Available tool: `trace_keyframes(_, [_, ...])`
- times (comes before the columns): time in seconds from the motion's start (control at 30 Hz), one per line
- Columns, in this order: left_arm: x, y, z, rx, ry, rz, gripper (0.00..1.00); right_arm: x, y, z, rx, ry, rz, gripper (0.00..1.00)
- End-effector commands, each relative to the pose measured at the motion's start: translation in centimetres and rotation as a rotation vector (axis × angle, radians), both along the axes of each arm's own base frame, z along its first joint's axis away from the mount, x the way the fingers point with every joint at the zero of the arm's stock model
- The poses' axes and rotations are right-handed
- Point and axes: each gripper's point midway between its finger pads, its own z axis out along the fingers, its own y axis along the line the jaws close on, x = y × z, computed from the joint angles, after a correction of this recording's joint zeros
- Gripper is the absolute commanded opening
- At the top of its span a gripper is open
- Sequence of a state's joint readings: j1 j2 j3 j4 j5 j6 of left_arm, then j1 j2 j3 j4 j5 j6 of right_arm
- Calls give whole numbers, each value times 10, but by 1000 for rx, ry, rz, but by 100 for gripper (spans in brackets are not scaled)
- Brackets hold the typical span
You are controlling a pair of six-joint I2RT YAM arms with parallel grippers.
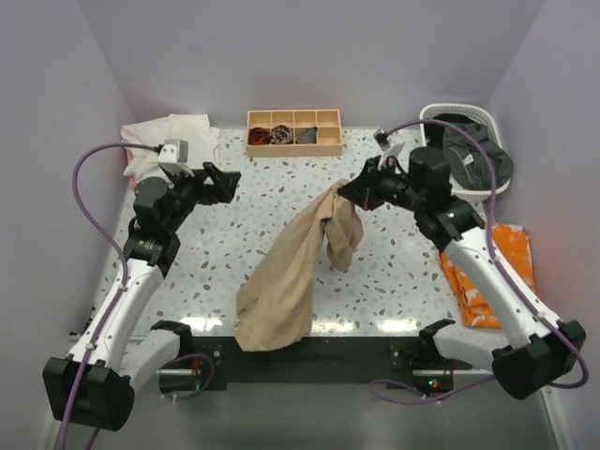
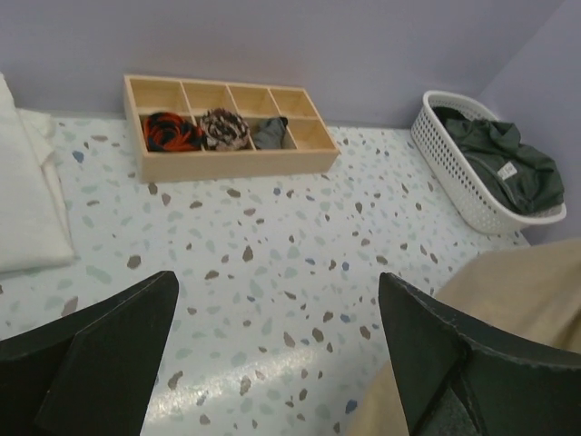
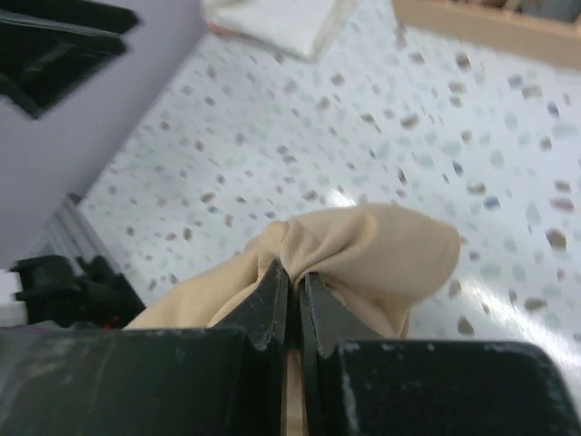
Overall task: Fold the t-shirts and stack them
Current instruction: Move the tshirt to the center of the board
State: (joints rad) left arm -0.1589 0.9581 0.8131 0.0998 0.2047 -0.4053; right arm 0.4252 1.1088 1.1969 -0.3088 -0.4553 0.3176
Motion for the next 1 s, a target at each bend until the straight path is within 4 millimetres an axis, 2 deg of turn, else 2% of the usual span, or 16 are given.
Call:
trace_keyframes(0.0, [-30, -29, -68, 8, 166, -173, 100, 27, -32, -136, -277, 293, -200, 0])
trace_keyframes(0.03, [-39, -34, -94, 10, 223, -192, 100, 31, -35, -160, -322, 335, -213, 0])
trace_keyframes(0.07, [-45, -38, -106, 4, 253, -195, 100, 30, -41, -178, -360, 358, -230, 0])
trace_keyframes(0.1, [-55, -50, -111, 4, 254, -238, 100, 30, -45, -188, -380, 374, -250, 0])
trace_keyframes(0.13, [-65, -55, -130, -14, 302, -250, 100, 34, -53, -200, -413, 377, -294, 0])
trace_keyframes(0.2, [-78, -64, -142, -29, 338, -277, 100, 39, -66, -210, -467, 394, -363, 0])
trace_keyframes(0.23, [-83, -64, -155, -27, 372, -267, 100, 35, -77, -216, -514, 429, -407, 0])
trace_keyframes(0.27, [-86, -65, -163, -32, 400, -264, 100, 41, -91, -214, -565, 423, -485, 0])
trace_keyframes(0.37, [-95, -70, -185, -11, 460, -271, 100, 36, -119, -215, -656, 433, -602, 0])
trace_keyframes(0.47, [-100, -72, -213, 45, 558, -245, 100, 26, -132, -212, -681, 425, -639, 0])
trace_keyframes(0.53, [-102, -72, -226, 89, 594, -212, 100, 17, -136, -208, -678, 418, -638, 0])
trace_keyframes(0.6, [-114, -70, -246, 148, 674, -185, 100, 12, -135, -204, -661, 412, -625, 1])
trace_keyframes(0.77, [-120, -77, -262, 165, 707, -170, 99, 0, -140, -200, -638, 440, -652, 6])
trace_keyframes(0.87, [-124, -81, -273, 186, 742, -190, 77, -3, -134, -198, -600, 440, -635, 6])
trace_keyframes(0.9, [-125, -83, -276, 191, 752, -198, 63, -3, -134, -199, -598, 444, -633, 6])
trace_keyframes(0.97, [-123, -93, -277, 180, 744, -227, 51, -4, -132, -197, -591, 441, -625, 6])
